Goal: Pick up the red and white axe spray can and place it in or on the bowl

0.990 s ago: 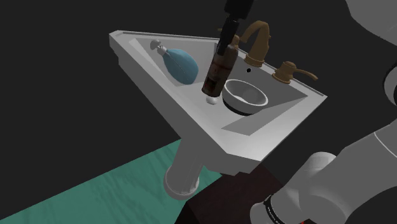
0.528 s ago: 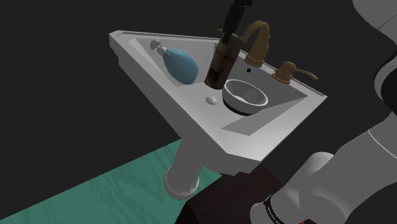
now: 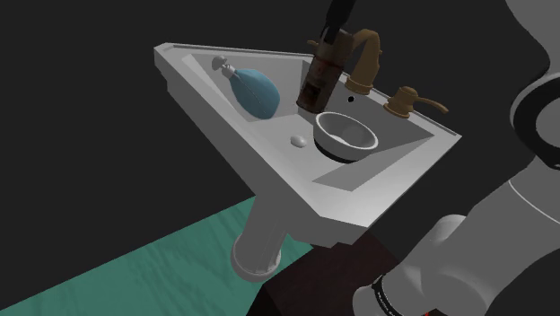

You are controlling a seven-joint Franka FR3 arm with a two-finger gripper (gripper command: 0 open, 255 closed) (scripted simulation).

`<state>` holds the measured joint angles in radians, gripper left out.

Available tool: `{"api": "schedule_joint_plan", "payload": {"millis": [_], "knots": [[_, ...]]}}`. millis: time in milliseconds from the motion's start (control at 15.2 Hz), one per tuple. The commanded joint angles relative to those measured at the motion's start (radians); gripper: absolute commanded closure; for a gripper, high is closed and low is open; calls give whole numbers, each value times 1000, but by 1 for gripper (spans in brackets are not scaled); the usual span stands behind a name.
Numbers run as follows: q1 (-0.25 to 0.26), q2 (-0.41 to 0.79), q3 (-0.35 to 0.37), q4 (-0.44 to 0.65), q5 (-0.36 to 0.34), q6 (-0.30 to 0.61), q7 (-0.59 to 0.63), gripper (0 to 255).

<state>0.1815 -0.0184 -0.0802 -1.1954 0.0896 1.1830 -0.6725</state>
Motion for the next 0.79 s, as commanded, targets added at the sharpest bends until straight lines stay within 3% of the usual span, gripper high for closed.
{"api": "schedule_joint_plan", "payload": {"millis": [0, 396, 726], "knots": [[-23, -1, -24, 27, 1, -32, -44, 255], [-102, 31, -106, 161, 10, -147, -193, 255], [-200, 134, -188, 384, 52, -283, -334, 255]]}}
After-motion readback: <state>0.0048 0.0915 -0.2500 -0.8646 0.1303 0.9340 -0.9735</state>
